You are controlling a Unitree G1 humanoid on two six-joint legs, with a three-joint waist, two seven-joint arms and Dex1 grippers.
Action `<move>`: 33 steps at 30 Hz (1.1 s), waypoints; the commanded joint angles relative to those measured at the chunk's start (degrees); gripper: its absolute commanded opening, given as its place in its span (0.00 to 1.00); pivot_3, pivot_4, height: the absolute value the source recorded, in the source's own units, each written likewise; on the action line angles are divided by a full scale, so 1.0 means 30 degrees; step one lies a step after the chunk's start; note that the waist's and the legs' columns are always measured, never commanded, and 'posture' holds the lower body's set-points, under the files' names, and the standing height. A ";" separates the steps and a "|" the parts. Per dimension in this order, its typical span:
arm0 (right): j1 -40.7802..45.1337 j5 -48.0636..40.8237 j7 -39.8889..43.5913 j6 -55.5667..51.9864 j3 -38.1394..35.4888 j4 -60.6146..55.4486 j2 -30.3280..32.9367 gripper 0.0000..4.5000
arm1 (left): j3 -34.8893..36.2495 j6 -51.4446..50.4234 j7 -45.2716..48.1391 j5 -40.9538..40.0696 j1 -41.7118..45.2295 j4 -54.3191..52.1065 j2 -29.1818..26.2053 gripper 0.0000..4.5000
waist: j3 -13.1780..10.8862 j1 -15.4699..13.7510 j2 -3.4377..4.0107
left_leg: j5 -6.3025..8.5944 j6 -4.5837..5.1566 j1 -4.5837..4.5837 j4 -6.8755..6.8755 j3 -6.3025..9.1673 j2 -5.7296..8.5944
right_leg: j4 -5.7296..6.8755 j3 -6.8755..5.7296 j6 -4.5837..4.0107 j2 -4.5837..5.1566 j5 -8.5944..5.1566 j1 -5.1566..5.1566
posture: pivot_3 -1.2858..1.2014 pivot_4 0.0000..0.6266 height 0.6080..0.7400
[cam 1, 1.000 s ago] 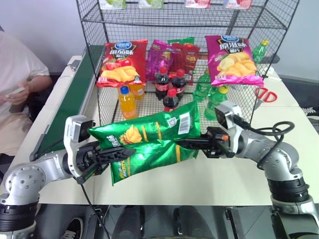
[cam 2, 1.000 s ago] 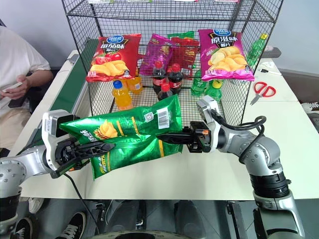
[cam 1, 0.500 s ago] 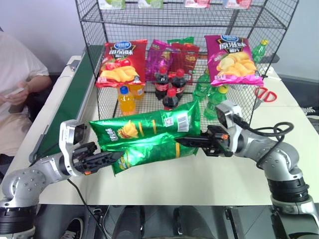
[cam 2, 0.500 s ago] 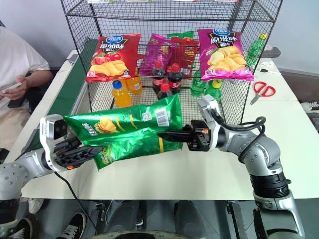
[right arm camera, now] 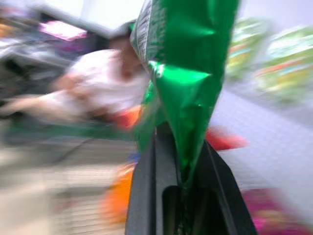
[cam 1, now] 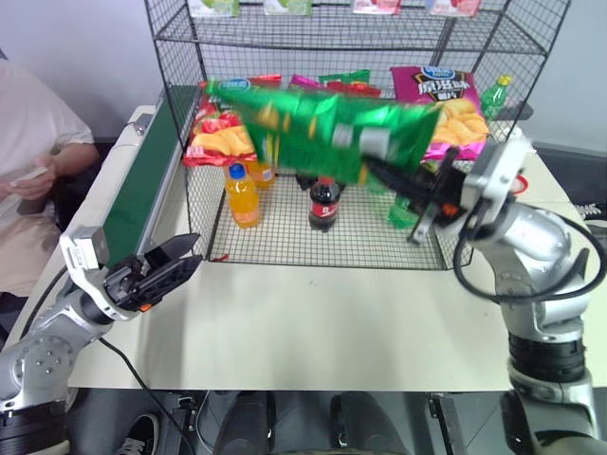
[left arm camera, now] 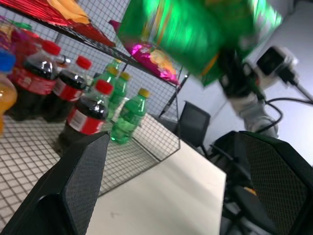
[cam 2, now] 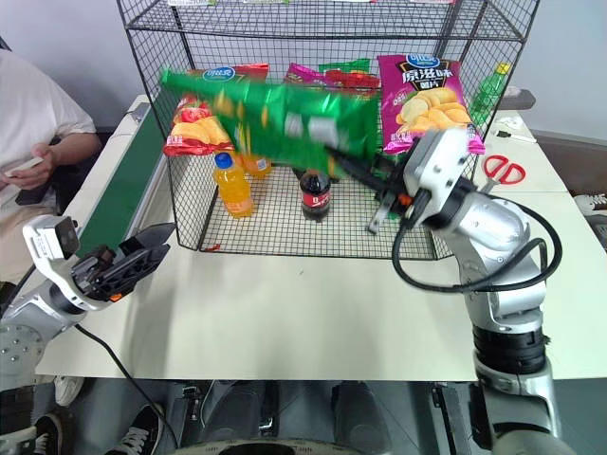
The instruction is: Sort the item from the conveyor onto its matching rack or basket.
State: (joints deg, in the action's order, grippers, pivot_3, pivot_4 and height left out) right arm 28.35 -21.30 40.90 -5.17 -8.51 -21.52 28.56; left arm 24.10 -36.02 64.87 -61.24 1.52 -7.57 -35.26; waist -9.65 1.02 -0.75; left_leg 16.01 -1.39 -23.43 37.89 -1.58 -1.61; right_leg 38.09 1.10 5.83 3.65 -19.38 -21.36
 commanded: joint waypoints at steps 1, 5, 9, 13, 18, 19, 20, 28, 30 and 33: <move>0.0172 0.3258 -0.1373 0.3532 0.0120 0.0360 0.0086 0.00 | -0.0056 0.0581 0.0500 0.0466 0.0273 -0.0195 -0.0041 0.99 | -0.0001 0.0007 0.0001 | 0.0000 0.0000 0.0000 -0.0003 0.0001 0.0000 | -0.0001 -0.0002 -0.0001 -0.0001 -0.0001 0.0000 | 0.52 0.24 0.99; 0.0622 0.7150 -0.2920 0.6734 0.0715 0.1860 0.0619 0.00 | -0.0210 0.0734 0.0680 0.0836 0.0896 0.0092 -0.0150 0.99 | -0.0001 0.0015 0.0002 | -0.0001 0.0000 0.0000 -0.0001 -0.0004 0.0002 | 0.0003 -0.0001 0.0001 -0.0007 0.0000 0.0001 | 0.52 0.24 0.99; 0.0752 1.2526 -0.4792 0.9849 0.1979 0.3896 0.2128 0.00 | -0.0243 0.0986 0.0727 0.1191 0.1093 0.0032 -0.0127 0.99 | -0.0001 0.0036 0.0001 | -0.0003 0.0000 0.0001 0.0010 -0.0012 0.0007 | 0.0011 0.0001 0.0001 -0.0013 0.0000 0.0001 | 0.52 0.24 0.99; 0.1497 1.7367 -0.7390 1.0886 0.3130 0.5319 0.2880 0.00 | -0.0195 0.1526 0.0412 0.1757 0.1006 -0.0482 0.0003 0.99 | -0.0001 0.0096 0.0002 | -0.0017 -0.0019 0.0001 0.0011 -0.0023 0.0001 | 0.0027 0.0017 0.0002 -0.0031 0.0000 -0.0017 | 0.52 0.24 0.99; 0.2605 2.1216 -0.9439 0.8727 0.3966 0.6209 0.2522 0.00 | 0.0005 0.1728 -0.0388 0.1712 0.0682 -0.1569 0.0233 0.99 | -0.0001 0.0070 0.0001 | -0.0026 -0.0035 0.0001 0.0016 -0.0023 -0.0004 | 0.0038 0.0019 0.0002 -0.0038 0.0000 -0.0017 | 0.52 0.24 0.99; 0.2829 2.1564 -0.9665 0.8398 0.4133 0.6303 0.2385 0.00 | 0.0027 0.1809 -0.0544 0.1749 0.0591 -0.1848 0.0286 0.99 | -0.0001 0.0067 0.0001 | -0.0030 -0.0042 0.0001 0.0020 -0.0023 -0.0003 | 0.0038 0.0019 0.0002 -0.0037 0.0000 -0.0015 | 0.52 0.24 0.99; 0.2975 2.1761 -0.9783 0.8051 0.4270 0.6358 0.2222 0.00 | 0.0053 0.1855 -0.0694 0.1751 0.0512 -0.2059 0.0331 0.99 | -0.0001 0.0062 0.0002 | -0.0030 -0.0042 0.0002 0.0021 -0.0023 -0.0003 | 0.0038 0.0019 0.0002 -0.0037 0.0000 -0.0011 | 0.52 0.24 0.99; 0.3373 2.2190 -0.9670 0.5882 0.5369 0.7186 0.1001 0.00 | 0.0121 0.1961 -0.1409 0.1714 -0.0202 -0.2975 0.0570 0.99 | 0.0000 0.0066 0.0000 | -0.0033 -0.0045 0.0002 0.0025 -0.0022 -0.0004 | 0.0046 0.0016 0.0002 -0.0038 0.0000 -0.0009 | 0.52 0.24 0.99; 0.3918 2.2087 -0.9714 0.5532 0.5637 0.7605 0.0685 0.00 | 0.0092 0.2016 -0.1595 0.1664 -0.0290 -0.3128 0.0605 0.99 | -0.0001 0.0071 0.0001 | -0.0030 -0.0040 0.0003 0.0026 -0.0021 -0.0004 | 0.0046 0.0015 0.0002 -0.0038 0.0000 -0.0009 | 0.52 0.24 0.99; 0.4811 2.2365 -1.0093 0.5378 0.6015 0.8280 0.0480 0.00 | 0.0068 0.1701 -0.1954 0.1311 -0.0471 -0.3424 0.0597 0.99 | -0.0001 0.0099 0.0001 | -0.0030 -0.0040 0.0003 0.0028 -0.0021 -0.0004 | 0.0055 0.0014 0.0002 -0.0040 0.0000 -0.0015 | 0.52 0.24 0.99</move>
State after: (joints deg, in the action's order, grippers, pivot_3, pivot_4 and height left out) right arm 40.36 45.92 12.17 11.17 9.99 3.84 30.23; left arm 23.40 -30.95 59.50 -55.80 0.25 -15.59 -33.40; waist -9.65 1.32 -0.75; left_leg 15.92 -1.51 -23.42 37.97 -1.64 -1.63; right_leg 38.26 1.14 5.84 3.52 -19.38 -21.40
